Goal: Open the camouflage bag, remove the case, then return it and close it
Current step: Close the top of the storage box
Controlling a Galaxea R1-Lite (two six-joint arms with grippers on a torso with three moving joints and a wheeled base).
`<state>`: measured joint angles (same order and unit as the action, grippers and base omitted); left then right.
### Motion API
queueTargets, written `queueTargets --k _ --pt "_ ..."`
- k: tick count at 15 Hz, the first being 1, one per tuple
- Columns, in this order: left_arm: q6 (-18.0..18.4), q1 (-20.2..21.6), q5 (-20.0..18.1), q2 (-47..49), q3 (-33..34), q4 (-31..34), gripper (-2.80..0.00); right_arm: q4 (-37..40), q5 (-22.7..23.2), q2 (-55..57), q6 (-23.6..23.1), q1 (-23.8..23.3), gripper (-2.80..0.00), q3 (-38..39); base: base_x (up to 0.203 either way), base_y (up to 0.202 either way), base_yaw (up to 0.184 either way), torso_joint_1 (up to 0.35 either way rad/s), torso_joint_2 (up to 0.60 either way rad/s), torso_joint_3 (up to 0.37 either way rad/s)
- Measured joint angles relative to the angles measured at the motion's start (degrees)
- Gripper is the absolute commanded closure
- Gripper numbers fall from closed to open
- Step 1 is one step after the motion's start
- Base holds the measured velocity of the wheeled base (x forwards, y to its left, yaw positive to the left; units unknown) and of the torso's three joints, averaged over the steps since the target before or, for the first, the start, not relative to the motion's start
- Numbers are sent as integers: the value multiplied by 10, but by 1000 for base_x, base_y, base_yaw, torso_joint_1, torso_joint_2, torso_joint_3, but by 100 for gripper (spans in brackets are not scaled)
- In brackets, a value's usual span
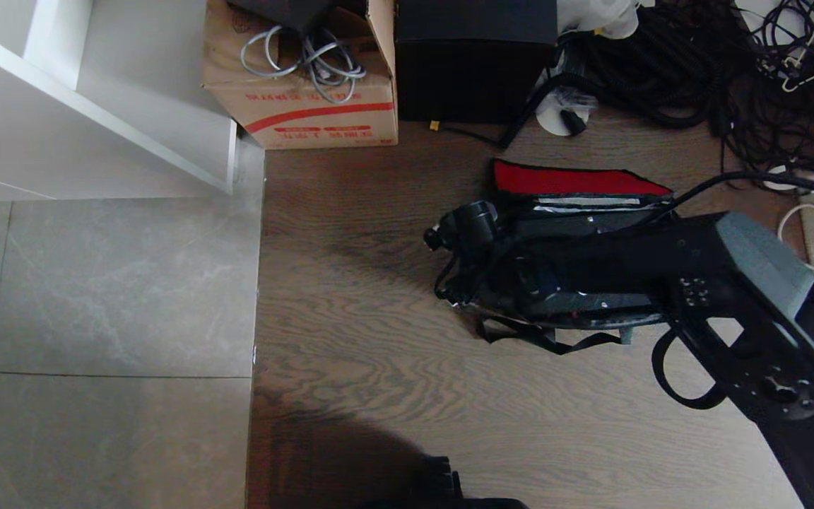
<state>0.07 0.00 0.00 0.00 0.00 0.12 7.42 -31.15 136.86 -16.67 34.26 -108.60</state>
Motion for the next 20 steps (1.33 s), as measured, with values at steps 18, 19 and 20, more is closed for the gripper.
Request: queueTargets --k 18,19,20 --pt "0 0 0 0 0 0 0 -124 -51 67 -69 -22 -280 -28 0 0 0 0 0 0" --pt "0 0 0 0 0 0 0 -124 -50 75 -69 -22 -280 -28 0 0 0 0 0 0" --pt "0 0 0 0 0 0 0 -117 -46 81 -66 -23 -280 -28 0 0 0 0 0 0"
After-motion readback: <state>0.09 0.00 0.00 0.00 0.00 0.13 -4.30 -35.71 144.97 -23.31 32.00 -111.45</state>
